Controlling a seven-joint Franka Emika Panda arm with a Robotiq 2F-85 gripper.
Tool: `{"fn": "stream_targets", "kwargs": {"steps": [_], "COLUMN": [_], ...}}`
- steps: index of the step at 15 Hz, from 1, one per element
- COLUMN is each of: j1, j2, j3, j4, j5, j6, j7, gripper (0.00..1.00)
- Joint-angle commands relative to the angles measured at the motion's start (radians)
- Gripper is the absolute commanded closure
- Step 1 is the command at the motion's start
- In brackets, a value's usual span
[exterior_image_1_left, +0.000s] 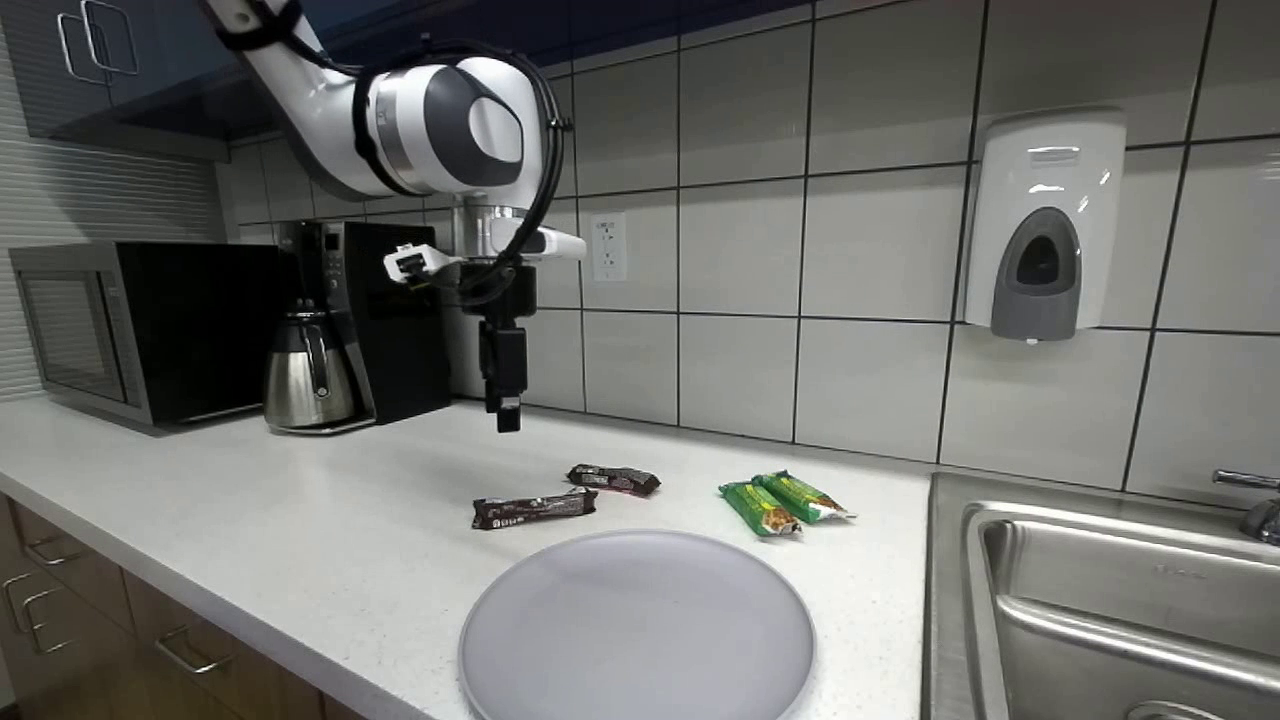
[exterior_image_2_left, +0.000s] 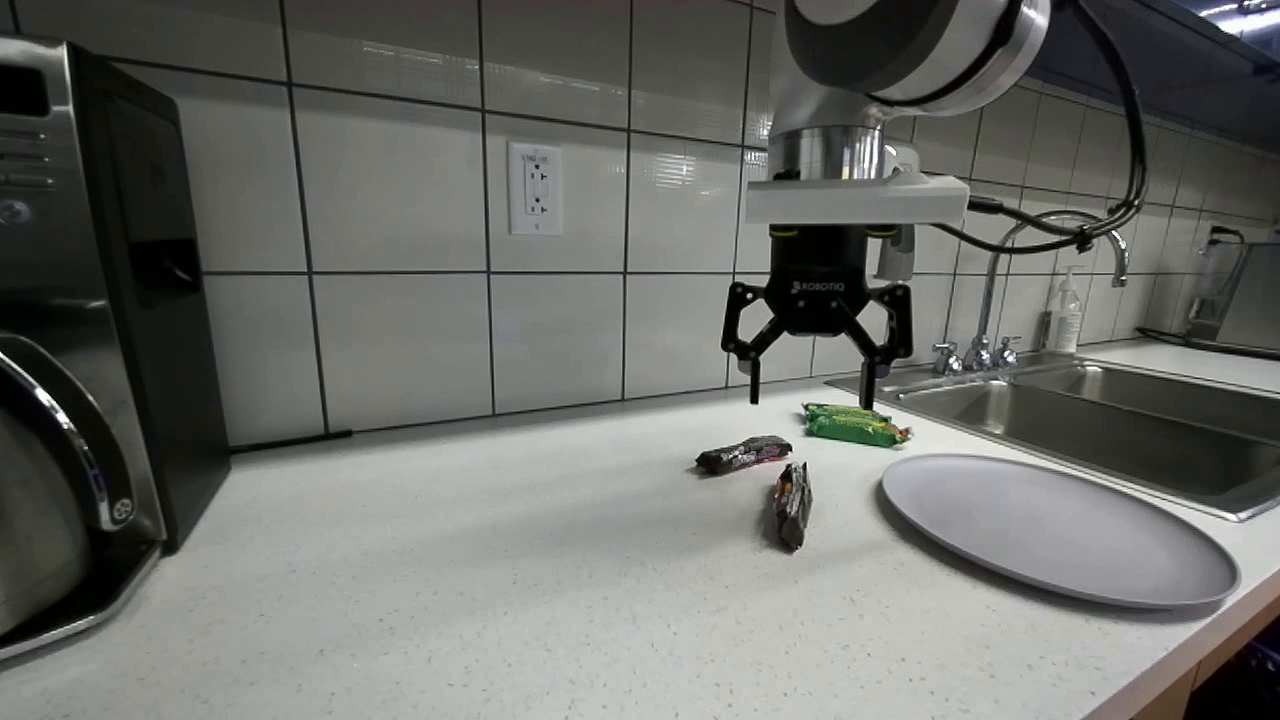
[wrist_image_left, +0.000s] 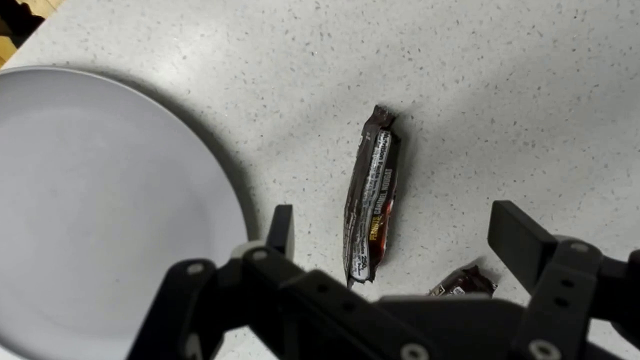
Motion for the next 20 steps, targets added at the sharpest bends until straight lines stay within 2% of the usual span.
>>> {"fn": "stream_targets", "kwargs": {"steps": [1,6,14,20], "j1": [0.023,0.044,0.095,0.095], "j2": [0.062,0.124,0.198,0.220], "j3": [-0.024,-0.046,-0.095,-0.125], "j4": [0.055,0.087,0.095,0.083], "j5": [-0.022,-0.020,-0.071,-0.054], "j6": [0.004,0.037,0.145,0.172], "j7": [0.036,0.046,0.137,0.143], "gripper": [0.00,0.00,0.00,0.00]}}
